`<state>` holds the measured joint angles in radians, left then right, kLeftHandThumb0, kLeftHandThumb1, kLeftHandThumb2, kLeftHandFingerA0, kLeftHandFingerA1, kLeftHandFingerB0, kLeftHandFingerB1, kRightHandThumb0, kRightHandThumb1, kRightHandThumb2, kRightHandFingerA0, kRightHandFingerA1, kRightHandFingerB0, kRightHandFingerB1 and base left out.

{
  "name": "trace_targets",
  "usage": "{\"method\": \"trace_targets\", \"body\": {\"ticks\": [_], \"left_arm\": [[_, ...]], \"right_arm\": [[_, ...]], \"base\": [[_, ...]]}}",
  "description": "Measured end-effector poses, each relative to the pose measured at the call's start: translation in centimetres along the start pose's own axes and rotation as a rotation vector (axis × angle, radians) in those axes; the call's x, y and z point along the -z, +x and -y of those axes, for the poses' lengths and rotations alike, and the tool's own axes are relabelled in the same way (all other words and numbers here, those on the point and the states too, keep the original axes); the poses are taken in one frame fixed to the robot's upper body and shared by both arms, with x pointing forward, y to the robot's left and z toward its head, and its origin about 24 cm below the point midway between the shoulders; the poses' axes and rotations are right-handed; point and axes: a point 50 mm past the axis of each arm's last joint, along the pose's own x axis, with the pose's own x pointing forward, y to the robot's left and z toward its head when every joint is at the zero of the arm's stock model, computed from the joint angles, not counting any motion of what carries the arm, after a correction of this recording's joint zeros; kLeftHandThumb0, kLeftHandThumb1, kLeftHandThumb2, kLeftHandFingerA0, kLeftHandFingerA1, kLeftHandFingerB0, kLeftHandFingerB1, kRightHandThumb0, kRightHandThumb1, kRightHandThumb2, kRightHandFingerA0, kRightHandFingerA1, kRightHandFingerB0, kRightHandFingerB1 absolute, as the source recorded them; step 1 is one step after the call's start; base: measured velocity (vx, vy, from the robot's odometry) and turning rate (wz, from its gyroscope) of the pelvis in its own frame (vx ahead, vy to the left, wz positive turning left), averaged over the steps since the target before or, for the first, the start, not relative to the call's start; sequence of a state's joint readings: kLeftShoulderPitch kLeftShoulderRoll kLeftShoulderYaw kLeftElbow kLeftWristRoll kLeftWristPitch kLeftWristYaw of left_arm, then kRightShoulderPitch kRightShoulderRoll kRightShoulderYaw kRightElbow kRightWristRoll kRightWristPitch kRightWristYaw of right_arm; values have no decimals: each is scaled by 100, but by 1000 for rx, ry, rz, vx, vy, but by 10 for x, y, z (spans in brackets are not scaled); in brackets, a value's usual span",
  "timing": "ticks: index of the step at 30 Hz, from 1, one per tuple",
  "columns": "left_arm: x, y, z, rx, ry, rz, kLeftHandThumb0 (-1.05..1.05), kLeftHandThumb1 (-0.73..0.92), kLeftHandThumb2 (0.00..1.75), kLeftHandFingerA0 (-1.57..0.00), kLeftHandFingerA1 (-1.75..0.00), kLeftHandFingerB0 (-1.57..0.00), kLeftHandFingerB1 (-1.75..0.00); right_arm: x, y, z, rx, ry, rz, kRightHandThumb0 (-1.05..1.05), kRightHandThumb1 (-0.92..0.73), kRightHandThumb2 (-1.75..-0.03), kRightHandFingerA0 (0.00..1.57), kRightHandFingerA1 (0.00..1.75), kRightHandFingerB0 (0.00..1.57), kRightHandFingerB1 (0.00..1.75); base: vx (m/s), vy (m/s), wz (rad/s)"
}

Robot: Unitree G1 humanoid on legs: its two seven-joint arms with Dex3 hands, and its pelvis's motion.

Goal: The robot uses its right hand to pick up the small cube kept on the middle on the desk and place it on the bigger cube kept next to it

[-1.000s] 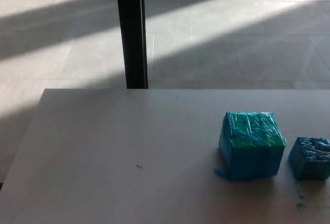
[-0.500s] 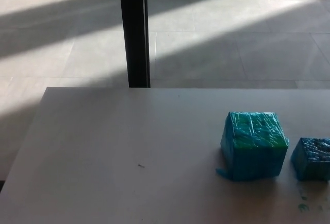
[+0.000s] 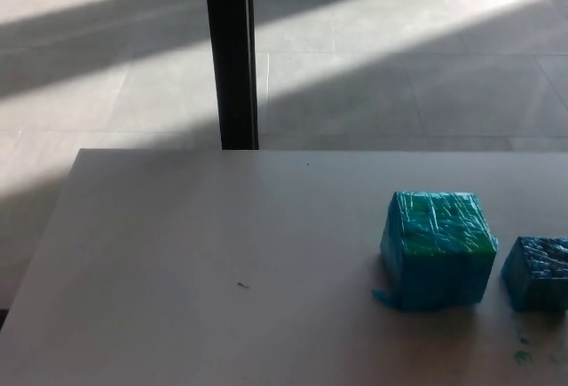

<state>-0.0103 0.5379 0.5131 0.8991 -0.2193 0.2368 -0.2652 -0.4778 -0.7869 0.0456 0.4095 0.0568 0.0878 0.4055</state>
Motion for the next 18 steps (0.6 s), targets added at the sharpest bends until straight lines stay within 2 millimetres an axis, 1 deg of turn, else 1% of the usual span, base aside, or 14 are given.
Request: {"method": "trace_targets", "body": {"ticks": [1,2,3,4,5,6,7,11,12,13,14,15,18], "left_arm": [[0,0,0,0,0,0,-90,87,66,-40,-54,-37,-39],[0,0,0,0,0,1,-90,87,66,-40,-54,-37,-39],[0,0,0,0,0,1,-95,74,80,-37,-56,-33,-43],[0,0,0,0,0,2,-95,72,83,-36,-57,-32,-43],[0,0,0,0,0,2,-95,72,83,-36,-57,-32,-43],[0,0,0,0,-1,1,-95,74,80,-37,-55,-33,-41],[0,0,0,1,-2,0,-90,87,66,-39,-53,-37,-38],[-2,1,1,1,-3,3,-89,87,67,-39,-54,-35,-38],[-3,1,1,2,-2,5,-94,73,81,-37,-56,-32,-43],[-3,1,1,2,-2,5,-90,87,66,-38,-52,-35,-38],[-3,1,1,2,-1,6,-95,72,84,-37,-56,-32,-43],[-3,1,1,2,-1,8,-89,88,67,-39,-52,-36,-37],[-4,1,1,3,2,9,-89,88,66,-40,-53,-37,-37]], "right_arm": [[0,1,-2,-8,-18,-6,-92,-52,-88,0,4,4,0],[0,3,-4,-15,-35,-15,-92,-52,-88,0,4,4,0],[1,5,-6,-21,-53,-25,-92,-52,-88,0,6,2,0],[1,6,-7,-25,-68,-32,-91,-51,-88,0,9,0,0],[0,8,-9,-29,-84,-37,-91,-51,-88,0,9,0,0],[-1,9,-10,-32,-98,-40,-91,-51,-88,0,8,1,0],[-2,12,-13,-35,-115,-43,-92,-53,-87,0,8,0,0],[-4,20,-22,-61,-172,-58,-93,-52,-89,0,9,0,0],[-4,21,-25,-69,-189,-65,-91,-51,-89,0,8,0,0],[-3,22,-26,-76,-201,-72,-91,-50,-90,0,9,0,0],[-2,24,-29,-84,-215,-79,-92,-51,-90,0,9,0,0],[-2,25,-32,-93,-230,-84,-90,-49,-90,0,9,0,0],[-2,30,-40,-117,-265,-91,-90,-50,-89,0,8,0,0]], "base": [[0,0,0],[0,0,0],[0,0,0],[0,0,0],[0,0,0],[0,0,0],[0,0,0],[0,0,0],[0,0,0],[0,0,0],[0,0,0],[0,0,0],[0,0,0]]}}
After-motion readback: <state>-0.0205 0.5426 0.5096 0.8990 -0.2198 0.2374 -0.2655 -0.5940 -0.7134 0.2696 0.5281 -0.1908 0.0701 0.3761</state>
